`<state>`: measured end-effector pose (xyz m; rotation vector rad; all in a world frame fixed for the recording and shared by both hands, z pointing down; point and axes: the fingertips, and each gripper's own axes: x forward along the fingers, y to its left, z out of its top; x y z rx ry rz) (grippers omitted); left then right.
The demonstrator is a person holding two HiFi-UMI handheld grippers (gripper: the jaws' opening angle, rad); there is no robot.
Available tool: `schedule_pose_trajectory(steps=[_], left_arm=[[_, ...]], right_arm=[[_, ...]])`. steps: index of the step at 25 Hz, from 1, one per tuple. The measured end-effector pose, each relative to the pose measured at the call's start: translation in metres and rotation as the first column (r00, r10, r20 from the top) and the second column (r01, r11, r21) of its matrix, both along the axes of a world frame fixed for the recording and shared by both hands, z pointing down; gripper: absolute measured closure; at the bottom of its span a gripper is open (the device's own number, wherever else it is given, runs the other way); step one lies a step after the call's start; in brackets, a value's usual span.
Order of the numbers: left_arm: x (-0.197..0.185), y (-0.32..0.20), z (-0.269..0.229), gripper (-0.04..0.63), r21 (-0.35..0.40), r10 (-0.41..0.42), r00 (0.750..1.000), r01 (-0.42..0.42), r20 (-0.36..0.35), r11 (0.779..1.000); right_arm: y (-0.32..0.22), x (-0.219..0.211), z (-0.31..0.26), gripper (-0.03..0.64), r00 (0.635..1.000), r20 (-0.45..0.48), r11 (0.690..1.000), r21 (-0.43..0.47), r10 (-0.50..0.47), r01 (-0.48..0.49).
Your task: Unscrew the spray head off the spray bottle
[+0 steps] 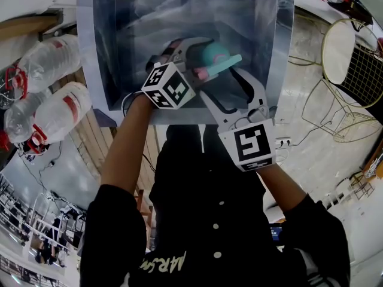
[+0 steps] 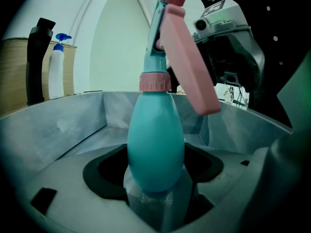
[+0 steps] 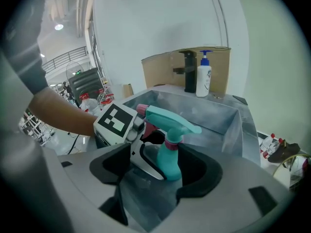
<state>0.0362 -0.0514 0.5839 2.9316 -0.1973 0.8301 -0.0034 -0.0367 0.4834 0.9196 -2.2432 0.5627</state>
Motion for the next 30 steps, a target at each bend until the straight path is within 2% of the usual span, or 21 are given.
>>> schedule_pose_trajectory(steps=[9,14,16,19,22,25,27,30], left_arm=[[0.000,0.000,0.000,0.219,0.003,-0.001,1.000,0.001,0.006,1.000],[0.000,-0.001,0.000,0.219,0.003,-0.001,1.000,0.001,0.008,1.000],[-0.001,-0.001,0.000,0.219,0.001,-0.002,1.000,0.002,0.007,1.000],[-0.002,-0.001,0.001,0.219,-0.002,-0.003,1.000,0.003,0.005,1.000],[-0.001,0.000,0.001,0.219,-0.002,0.006,1.000,-0.006,0.007,1.000],[0.000,0.001,0.000,0.219,-0.003,0.012,1.000,-0.012,0.006,1.000],[0.000,0.001,0.001,0.219,-0.004,0.016,1.000,-0.016,0.006,1.000],[-0.001,0.002,0.001,0.219,-0.004,0.030,1.000,-0.030,0.007,1.000]], right_arm=[[-0.011,-0.003,-0.001,0.255,0.999,0.034,0.999,0.012,0.037,-0.038],[-0.022,-0.008,0.001,0.256,0.999,0.028,0.997,0.069,0.022,-0.024],[-0.026,-0.008,0.001,0.275,1.000,0.008,0.994,0.112,0.006,-0.006],[-0.030,-0.005,0.003,0.351,0.999,-0.030,0.982,0.187,-0.034,0.039],[-0.032,0.001,0.002,0.399,0.997,-0.045,0.969,0.234,-0.068,0.076],[-0.035,0.004,0.001,0.466,0.990,-0.051,0.957,0.253,-0.134,0.142],[-0.034,0.003,0.001,0.468,0.974,-0.052,0.939,0.261,-0.220,0.226],[-0.029,-0.001,0.001,0.469,0.913,-0.037,0.876,0.265,-0.407,0.402]])
